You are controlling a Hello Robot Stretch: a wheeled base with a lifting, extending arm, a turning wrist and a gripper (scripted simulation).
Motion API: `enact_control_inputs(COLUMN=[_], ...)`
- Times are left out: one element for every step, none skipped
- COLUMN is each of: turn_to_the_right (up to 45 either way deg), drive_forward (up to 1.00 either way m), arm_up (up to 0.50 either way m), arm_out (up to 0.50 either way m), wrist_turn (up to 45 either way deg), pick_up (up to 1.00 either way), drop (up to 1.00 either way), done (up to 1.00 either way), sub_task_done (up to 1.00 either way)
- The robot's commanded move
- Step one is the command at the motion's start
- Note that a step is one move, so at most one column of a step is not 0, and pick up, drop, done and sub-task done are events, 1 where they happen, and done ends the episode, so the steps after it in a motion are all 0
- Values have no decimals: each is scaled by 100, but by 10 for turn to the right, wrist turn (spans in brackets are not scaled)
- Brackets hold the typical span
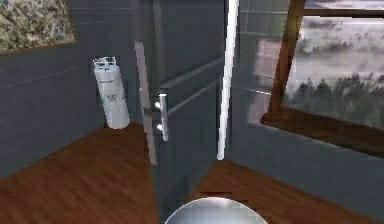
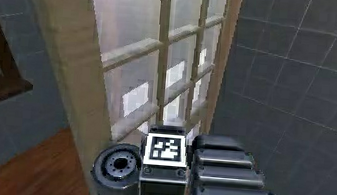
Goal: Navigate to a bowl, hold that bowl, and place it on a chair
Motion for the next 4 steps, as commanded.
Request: enact_control_inputs(turn_to_the_right=[-450, -90, 0, -450], drive_forward=[0, 0, 90, 0], arm_up=[0, 0, 0, 0], arm_out=[0, 0, 0, 0], wrist_turn=[0, 0, 0, 0], pick_up=[0, 0, 0, 0], drop=[0, 0, 0, 0], done=[0, 0, 0, 0], sub_task_done=[0, 0, 0, 0])
